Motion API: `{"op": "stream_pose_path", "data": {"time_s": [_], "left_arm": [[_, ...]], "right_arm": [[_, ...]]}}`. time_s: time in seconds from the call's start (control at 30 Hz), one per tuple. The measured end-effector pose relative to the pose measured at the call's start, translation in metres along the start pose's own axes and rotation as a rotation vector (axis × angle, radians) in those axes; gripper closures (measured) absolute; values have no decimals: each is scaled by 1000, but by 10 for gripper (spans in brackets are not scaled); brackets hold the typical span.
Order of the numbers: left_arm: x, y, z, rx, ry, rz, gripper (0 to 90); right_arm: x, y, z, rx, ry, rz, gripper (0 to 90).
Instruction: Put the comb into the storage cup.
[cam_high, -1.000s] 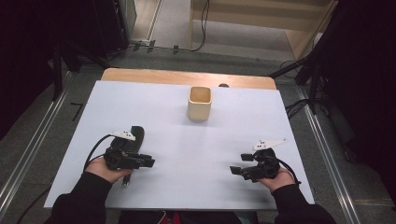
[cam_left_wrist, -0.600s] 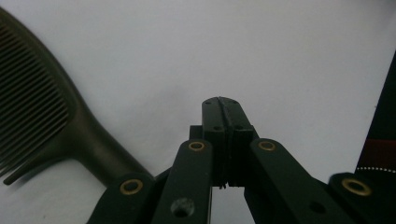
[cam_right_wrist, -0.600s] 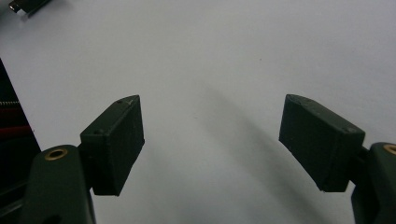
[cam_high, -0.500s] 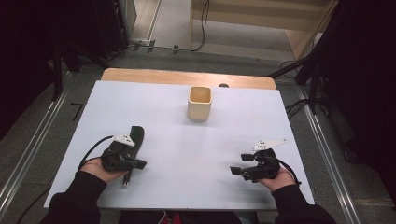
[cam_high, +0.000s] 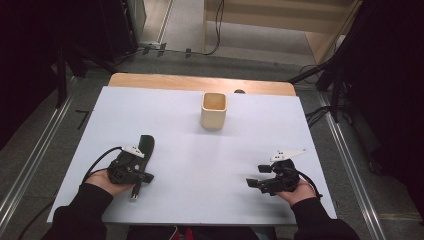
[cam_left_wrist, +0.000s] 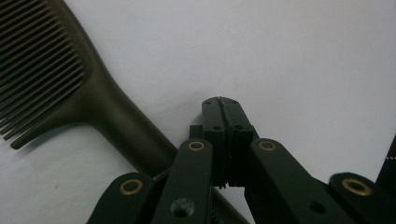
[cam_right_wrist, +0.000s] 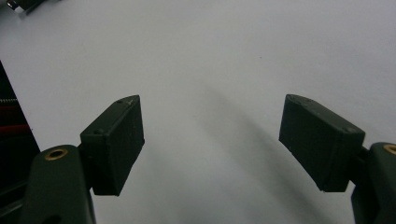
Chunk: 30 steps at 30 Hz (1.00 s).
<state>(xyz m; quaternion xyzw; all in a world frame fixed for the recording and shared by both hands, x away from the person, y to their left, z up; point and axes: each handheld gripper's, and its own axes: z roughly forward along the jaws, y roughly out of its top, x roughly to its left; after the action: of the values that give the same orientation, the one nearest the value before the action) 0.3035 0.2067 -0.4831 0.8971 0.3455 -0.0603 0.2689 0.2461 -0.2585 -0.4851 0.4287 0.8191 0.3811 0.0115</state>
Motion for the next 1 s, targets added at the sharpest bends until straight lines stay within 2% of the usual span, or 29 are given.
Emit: {"op": "stream_pose_path", "data": {"time_s": [0.2, 0.33, 0.53, 1.0], "left_arm": [[4, -2, -3, -7, 6, -14, 900], [9, -5, -5, -20, 3, -43, 900], [13, -6, -6, -32, 1, -63, 899], [25, -7, -11, -58, 21, -109, 898]], "right_arm": [[0, 1, 1, 1, 3, -3, 204], [0, 2, 2, 4, 6, 0, 204], [0, 3, 3, 5, 6, -5, 204], [-1, 4, 4, 13, 7, -6, 204]]}}
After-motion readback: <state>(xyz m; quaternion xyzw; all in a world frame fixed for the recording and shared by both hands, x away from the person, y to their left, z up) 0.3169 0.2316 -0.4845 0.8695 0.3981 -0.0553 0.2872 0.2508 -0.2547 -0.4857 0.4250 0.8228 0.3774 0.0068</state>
